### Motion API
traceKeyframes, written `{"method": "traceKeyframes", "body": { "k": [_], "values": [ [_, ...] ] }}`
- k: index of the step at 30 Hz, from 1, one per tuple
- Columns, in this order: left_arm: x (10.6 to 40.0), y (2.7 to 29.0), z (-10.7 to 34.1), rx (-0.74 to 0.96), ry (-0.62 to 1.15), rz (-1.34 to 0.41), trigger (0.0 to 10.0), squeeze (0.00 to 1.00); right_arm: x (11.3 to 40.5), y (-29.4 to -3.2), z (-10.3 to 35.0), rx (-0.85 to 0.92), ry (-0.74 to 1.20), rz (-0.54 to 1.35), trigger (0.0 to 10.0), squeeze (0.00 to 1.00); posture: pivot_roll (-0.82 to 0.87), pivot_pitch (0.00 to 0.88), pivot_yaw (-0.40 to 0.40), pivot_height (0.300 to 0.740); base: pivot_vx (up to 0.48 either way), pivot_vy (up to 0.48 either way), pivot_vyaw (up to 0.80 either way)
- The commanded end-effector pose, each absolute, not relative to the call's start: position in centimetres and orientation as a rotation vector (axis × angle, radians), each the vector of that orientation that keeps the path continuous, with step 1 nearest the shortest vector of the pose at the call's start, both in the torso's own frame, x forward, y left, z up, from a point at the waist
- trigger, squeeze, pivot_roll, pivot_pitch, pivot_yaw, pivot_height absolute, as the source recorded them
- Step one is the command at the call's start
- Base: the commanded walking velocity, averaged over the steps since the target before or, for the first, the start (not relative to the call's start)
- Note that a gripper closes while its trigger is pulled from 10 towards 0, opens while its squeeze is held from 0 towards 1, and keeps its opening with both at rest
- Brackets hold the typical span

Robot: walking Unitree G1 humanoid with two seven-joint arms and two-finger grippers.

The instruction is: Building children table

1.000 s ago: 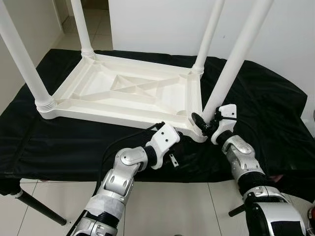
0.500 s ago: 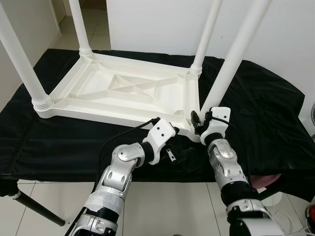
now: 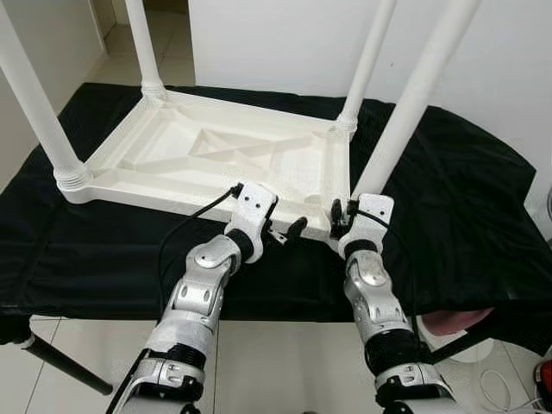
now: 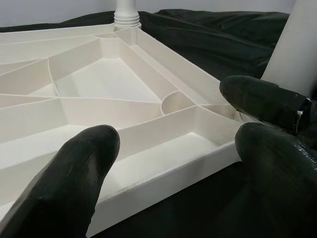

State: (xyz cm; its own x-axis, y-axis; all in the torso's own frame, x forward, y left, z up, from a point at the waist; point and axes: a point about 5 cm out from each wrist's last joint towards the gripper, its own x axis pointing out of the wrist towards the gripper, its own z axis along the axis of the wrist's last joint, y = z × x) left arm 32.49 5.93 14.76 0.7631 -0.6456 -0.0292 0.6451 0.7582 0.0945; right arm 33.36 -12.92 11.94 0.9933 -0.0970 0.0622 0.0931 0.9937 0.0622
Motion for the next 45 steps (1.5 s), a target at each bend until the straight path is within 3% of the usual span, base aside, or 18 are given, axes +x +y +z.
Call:
{"method": "traceKeyframes", "body": {
  "k": [1, 5, 6, 15, 21, 33, 34, 37, 38, 41, 42, 45],
  "values": [
    [32.9, 6.1, 14.7, 0.111, -0.002, -0.622, 10.0, 0.00, 33.3, -13.5, 11.8, 0.053, -0.067, -0.077, 10.0, 1.00, -0.02, 0.000, -0.074, 0.740, 0.000, 0.000, 0.00],
    [32.8, 6.0, 14.6, 0.115, 0.009, -0.643, 10.0, 0.00, 33.4, -13.7, 12.2, 0.062, -0.074, -0.014, 10.0, 1.00, -0.01, 0.000, -0.078, 0.740, 0.000, 0.000, 0.00],
    [32.6, 5.9, 14.5, 0.126, 0.000, -0.665, 10.0, 0.00, 33.5, -14.1, 12.3, 0.064, -0.072, 0.028, 10.0, 0.00, -0.01, 0.000, -0.079, 0.740, 0.000, 0.000, 0.00],
    [30.8, 5.7, 14.1, 0.150, -0.048, -0.764, 10.0, 0.00, 33.7, -16.1, 12.9, 0.030, -0.091, 0.282, 10.0, 0.00, -0.01, 0.000, -0.075, 0.740, 0.000, 0.000, 0.00],
    [28.1, 5.8, 14.0, 0.082, -0.051, -0.999, 10.0, 0.00, 33.9, -17.8, 13.2, -0.081, -0.084, 0.527, 10.0, 0.00, -0.01, 0.000, -0.057, 0.740, 0.000, 0.000, 0.00],
    [27.0, 5.0, 14.2, 0.098, -0.041, -1.075, 10.0, 0.00, 34.6, -18.7, 13.2, -0.175, -0.013, 0.697, 10.0, 0.00, -0.02, 0.000, -0.046, 0.740, 0.000, 0.000, 0.00],
    [26.9, 4.9, 14.3, 0.097, -0.043, -1.080, 10.0, 0.00, 34.7, -18.8, 13.2, -0.184, -0.006, 0.703, 8.4, 0.00, -0.02, 0.000, -0.044, 0.740, 0.000, 0.000, 0.00],
    [26.9, 4.9, 14.3, 0.097, -0.043, -1.080, 10.0, 0.00, 34.7, -18.8, 13.2, -0.184, -0.006, 0.703, 8.4, 0.00, -0.02, 0.000, -0.044, 0.740, 0.000, 0.000, 0.00],
    [26.9, 4.8, 14.4, 0.093, -0.043, -1.085, 10.0, 0.00, 34.8, -18.8, 13.1, -0.191, 0.003, 0.712, 7.2, 0.00, -0.02, 0.000, -0.043, 0.740, 0.000, 0.000, 0.00],
    [26.9, 4.8, 14.4, 0.093, -0.043, -1.085, 10.0, 0.00, 34.8, -18.8, 13.1, -0.191, 0.003, 0.712, 7.2, 0.00, -0.02, 0.000, -0.043, 0.740, 0.000, 0.000, 0.00],
    [26.8, 4.6, 14.4, 0.087, -0.043, -1.089, 10.0, 0.00, 34.8, -19.0, 13.0, -0.202, 0.015, 0.721, 0.0, 0.00, -0.02, 0.000, -0.045, 0.740, 0.000, 0.000, 0.00],
    [26.8, 4.5, 14.5, 0.081, -0.041, -1.091, 10.0, 0.00, 34.8, -19.1, 12.8, -0.205, 0.027, 0.727, 0.0, 0.00, -0.02, 0.000, -0.046, 0.740, 0.000, 0.000, 0.00]
  ]
}}
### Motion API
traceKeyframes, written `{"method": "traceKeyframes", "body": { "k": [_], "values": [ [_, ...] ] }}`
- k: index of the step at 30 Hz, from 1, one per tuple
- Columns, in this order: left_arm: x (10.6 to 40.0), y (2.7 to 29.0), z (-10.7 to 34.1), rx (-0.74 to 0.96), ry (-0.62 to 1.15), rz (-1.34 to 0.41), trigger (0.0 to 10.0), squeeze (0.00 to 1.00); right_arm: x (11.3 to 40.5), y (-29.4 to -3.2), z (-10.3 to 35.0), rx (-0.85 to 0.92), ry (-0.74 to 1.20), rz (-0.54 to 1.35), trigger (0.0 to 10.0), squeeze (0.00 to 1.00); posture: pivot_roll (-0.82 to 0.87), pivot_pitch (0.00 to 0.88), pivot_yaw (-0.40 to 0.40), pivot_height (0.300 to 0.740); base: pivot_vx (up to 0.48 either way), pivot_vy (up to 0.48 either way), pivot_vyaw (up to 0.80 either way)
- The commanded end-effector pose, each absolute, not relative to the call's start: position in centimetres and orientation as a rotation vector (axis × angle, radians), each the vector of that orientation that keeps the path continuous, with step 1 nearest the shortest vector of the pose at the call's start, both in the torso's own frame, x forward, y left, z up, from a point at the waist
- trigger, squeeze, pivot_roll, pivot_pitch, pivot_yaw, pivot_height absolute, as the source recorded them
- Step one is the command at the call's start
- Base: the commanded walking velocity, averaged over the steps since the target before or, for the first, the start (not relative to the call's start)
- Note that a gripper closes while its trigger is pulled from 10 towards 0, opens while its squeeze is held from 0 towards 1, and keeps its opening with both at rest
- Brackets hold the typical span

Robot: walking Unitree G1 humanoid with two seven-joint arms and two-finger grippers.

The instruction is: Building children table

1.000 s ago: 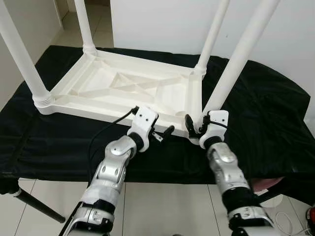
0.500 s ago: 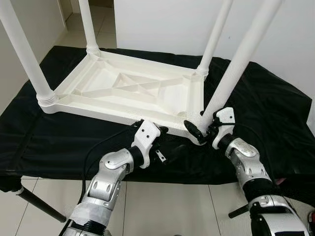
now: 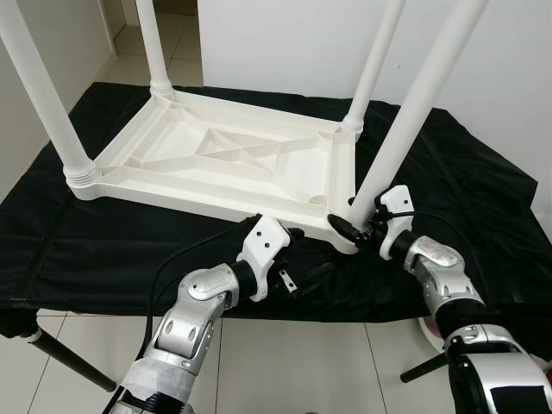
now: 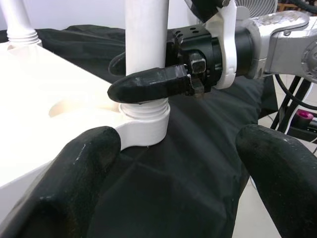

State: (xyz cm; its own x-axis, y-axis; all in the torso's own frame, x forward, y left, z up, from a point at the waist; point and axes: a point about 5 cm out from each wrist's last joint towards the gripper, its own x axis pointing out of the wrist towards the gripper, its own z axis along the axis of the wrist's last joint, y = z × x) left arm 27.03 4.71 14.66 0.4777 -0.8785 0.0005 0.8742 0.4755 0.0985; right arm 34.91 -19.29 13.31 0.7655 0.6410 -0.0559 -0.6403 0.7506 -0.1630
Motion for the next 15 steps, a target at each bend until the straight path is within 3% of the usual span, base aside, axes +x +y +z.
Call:
{"method": "traceKeyframes", "body": {
  "k": [1, 10, 11, 14, 15],
  "values": [
    [26.75, 4.31, 14.54, 0.078, -0.041, -1.090, 10.0, 0.00, 34.69, -19.23, 12.56, -0.203, 0.037, 0.726, 0.0, 0.00, -0.02, 0.000, -0.049, 0.740, 0.000, 0.000, 0.00],
    [26.95, 4.24, 14.68, 0.077, -0.043, -1.080, 10.0, 0.00, 34.57, -19.54, 12.30, -0.170, 0.021, 0.677, 0.1, 0.00, -0.04, 0.000, -0.041, 0.740, 0.000, 0.000, 0.00],
    [27.11, 4.31, 14.72, 0.078, -0.042, -1.076, 10.0, 0.00, 34.60, -19.62, 12.29, -0.156, 0.014, 0.645, 10.0, 0.00, -0.04, 0.000, -0.037, 0.740, 0.000, 0.000, 0.00],
    [27.26, 4.38, 14.79, 0.080, -0.042, -1.073, 10.0, 0.00, 34.72, -19.73, 12.25, -0.145, 0.008, 0.580, 10.0, 0.00, -0.04, 0.000, -0.035, 0.740, 0.000, 0.000, 0.00],
    [27.49, 4.47, 14.89, 0.081, -0.045, -1.068, 10.0, 0.00, 34.85, -19.83, 12.14, -0.128, 0.002, 0.454, 10.0, 0.00, -0.04, 0.000, -0.030, 0.740, 0.000, 0.000, 0.00]
  ]
}}
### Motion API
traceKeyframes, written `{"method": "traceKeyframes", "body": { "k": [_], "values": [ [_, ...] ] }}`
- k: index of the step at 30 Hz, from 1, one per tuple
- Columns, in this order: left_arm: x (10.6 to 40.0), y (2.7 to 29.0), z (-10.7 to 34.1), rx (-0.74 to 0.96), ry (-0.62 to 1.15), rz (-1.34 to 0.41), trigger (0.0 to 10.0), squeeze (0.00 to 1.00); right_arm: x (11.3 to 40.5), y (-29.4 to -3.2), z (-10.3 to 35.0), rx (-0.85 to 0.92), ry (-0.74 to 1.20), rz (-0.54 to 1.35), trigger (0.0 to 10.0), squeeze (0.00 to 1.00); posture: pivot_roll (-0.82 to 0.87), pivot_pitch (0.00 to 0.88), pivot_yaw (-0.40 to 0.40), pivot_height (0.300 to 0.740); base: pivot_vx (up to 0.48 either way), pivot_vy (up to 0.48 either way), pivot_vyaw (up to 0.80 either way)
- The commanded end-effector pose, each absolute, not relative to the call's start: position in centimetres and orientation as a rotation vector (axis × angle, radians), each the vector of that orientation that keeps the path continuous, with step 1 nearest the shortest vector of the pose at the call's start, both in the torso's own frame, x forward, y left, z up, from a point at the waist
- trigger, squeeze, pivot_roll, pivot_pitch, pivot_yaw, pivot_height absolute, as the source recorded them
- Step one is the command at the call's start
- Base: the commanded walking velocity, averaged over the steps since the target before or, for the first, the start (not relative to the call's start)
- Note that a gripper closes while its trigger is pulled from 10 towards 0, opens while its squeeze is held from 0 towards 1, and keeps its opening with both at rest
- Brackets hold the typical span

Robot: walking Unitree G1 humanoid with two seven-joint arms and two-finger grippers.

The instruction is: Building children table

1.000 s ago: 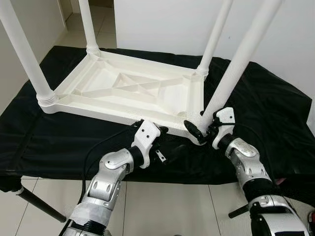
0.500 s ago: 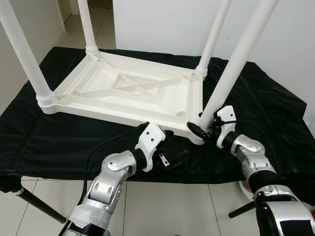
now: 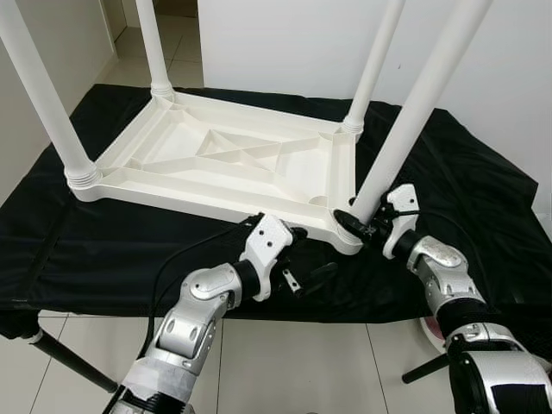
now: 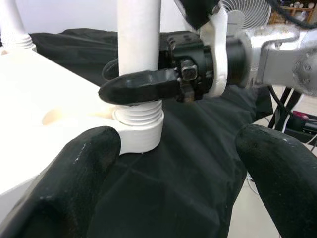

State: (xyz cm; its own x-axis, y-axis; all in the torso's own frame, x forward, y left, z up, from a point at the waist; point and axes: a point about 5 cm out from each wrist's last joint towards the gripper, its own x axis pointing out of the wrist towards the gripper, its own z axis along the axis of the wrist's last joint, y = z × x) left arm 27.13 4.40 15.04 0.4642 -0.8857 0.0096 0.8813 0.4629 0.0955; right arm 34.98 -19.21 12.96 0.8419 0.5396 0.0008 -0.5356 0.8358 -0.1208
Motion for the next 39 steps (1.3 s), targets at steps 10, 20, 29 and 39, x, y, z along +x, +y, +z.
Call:
{"method": "traceKeyframes", "body": {
  "k": [10, 20, 29, 39],
  "values": [
    [28.0, 4.7, 14.9, 0.091, -0.043, -1.047, 10.0, 0.00, 34.1, -17.6, 12.0, -0.050, -0.040, 0.233, 10.0, 0.00, -0.04, 0.000, -0.035, 0.740, 0.000, 0.000, 0.00],
    [28.1, 5.0, 14.9, 0.080, -0.045, -1.027, 10.0, 0.00, 32.0, -13.5, 10.8, 0.045, -0.019, -0.085, 10.0, 0.00, -0.03, 0.000, -0.050, 0.740, 0.000, 0.000, 0.00],
    [28.1, 5.0, 14.9, 0.080, -0.045, -1.024, 10.0, 0.00, 31.9, -13.3, 11.9, 0.073, -0.061, -0.030, 10.0, 1.00, -0.03, 0.000, -0.031, 0.740, 0.000, 0.000, 0.00],
    [28.3, 5.3, 15.1, 0.087, -0.043, -1.031, 10.0, 0.00, 31.6, -16.2, 12.3, -0.001, -0.072, 0.180, 10.0, 0.95, -0.05, 0.000, -0.004, 0.740, 0.000, 0.000, 0.00]
  ]
}}
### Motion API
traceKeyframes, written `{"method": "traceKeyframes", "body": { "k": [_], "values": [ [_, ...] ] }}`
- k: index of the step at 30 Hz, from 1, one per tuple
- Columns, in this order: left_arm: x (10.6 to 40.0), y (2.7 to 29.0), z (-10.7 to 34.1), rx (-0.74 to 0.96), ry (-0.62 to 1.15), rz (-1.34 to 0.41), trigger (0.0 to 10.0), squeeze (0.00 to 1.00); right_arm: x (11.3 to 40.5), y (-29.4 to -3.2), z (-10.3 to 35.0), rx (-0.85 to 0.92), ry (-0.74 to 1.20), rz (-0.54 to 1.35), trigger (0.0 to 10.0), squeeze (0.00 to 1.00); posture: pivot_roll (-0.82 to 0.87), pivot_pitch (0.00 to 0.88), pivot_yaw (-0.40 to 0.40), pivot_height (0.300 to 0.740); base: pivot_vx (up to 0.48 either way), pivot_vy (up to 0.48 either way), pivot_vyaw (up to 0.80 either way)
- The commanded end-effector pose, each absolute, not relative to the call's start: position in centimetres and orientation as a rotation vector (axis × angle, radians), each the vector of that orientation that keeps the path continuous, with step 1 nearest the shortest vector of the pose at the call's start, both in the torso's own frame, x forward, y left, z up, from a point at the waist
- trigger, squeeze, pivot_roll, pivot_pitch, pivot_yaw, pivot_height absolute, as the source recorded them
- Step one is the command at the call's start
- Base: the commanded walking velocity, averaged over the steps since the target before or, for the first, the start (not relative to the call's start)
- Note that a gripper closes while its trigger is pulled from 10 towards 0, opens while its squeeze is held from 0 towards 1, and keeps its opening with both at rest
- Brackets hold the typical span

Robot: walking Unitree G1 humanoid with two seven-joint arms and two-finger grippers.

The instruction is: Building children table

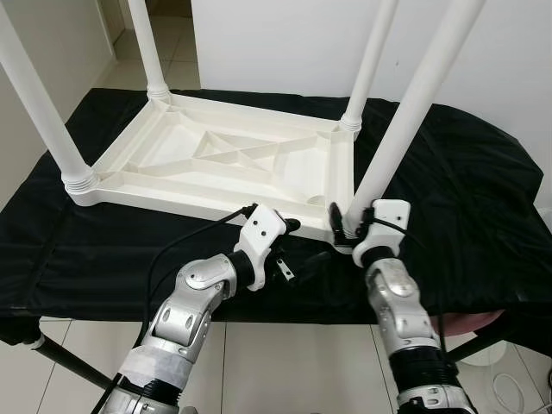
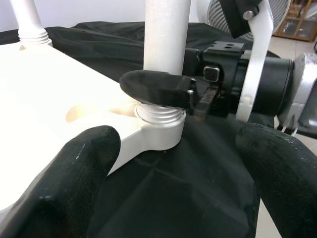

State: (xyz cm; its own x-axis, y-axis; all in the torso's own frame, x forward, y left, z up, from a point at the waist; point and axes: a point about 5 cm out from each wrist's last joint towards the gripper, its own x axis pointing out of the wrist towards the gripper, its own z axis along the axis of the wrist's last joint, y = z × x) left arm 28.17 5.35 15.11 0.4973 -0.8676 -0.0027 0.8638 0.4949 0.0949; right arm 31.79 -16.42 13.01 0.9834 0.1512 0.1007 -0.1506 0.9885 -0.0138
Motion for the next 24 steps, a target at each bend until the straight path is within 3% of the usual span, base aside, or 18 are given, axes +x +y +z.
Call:
{"method": "traceKeyframes", "body": {
  "k": [1, 9, 15, 24],
  "values": [
    [28.3, 5.3, 15.1, 0.090, -0.042, -1.035, 10.0, 0.00, 31.5, -16.6, 12.2, -0.049, -0.070, 0.242, 10.0, 0.00, -0.06, 0.000, 0.004, 0.740, 0.000, 0.000, 0.00],
    [28.5, 5.3, 15.3, 0.093, -0.043, -1.041, 10.0, 0.00, 31.8, -17.4, 12.1, -0.110, -0.068, 0.372, 10.0, 0.00, -0.06, 0.000, 0.014, 0.740, 0.000, 0.000, 0.00],
    [28.1, 5.0, 15.2, 0.096, -0.039, -1.070, 10.0, 0.00, 33.6, -16.9, 13.4, -0.156, -0.073, 0.621, 10.0, 0.00, -0.05, 0.000, 0.005, 0.740, 0.000, 0.000, 0.00],
    [28.1, 4.9, 15.2, 0.092, -0.042, -1.061, 10.0, 0.00, 35.0, -16.2, 13.6, -0.191, -0.026, 0.705, 10.0, 0.00, -0.03, 0.000, -0.014, 0.740, 0.000, 0.000, 0.00]
  ]
}}
